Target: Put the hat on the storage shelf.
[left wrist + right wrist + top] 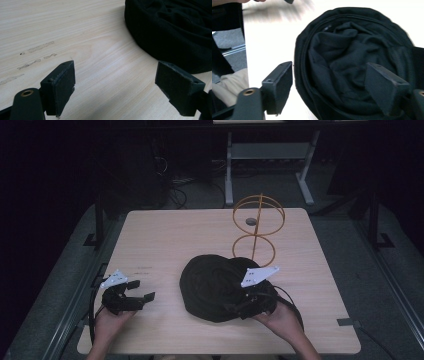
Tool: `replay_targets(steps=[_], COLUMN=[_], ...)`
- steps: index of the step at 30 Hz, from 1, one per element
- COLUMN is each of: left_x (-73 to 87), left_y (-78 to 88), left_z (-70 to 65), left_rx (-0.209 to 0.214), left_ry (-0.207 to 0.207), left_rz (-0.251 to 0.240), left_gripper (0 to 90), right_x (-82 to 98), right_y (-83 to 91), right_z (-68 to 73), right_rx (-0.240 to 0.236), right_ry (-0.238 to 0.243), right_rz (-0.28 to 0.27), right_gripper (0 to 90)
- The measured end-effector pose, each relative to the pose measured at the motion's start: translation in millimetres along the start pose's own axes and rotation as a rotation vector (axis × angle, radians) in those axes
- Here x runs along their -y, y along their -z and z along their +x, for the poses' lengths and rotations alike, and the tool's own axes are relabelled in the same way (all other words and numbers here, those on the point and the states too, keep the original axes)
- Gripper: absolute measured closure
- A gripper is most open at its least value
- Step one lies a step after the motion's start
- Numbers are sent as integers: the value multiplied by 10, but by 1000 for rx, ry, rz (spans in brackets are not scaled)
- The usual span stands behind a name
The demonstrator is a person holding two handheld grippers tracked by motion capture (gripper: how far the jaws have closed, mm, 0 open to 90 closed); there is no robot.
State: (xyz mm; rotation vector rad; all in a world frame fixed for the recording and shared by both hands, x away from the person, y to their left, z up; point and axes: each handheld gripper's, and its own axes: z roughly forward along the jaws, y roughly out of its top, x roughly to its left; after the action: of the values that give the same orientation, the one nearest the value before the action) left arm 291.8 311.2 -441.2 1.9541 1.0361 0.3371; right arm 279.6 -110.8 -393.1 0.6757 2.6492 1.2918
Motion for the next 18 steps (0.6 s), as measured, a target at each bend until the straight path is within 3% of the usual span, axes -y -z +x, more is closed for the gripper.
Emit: replay_targets(steps=[18], left_x=[-5], left_y=[6], left_z=[4], left_rx=[0], left_ry=[-5], left_rz=[0], left_gripper=[161], right_x=[-34], right_y=[-289], right_z=[166], right_rx=[-64], right_ry=[69], right_rz=[57], right_gripper=[477])
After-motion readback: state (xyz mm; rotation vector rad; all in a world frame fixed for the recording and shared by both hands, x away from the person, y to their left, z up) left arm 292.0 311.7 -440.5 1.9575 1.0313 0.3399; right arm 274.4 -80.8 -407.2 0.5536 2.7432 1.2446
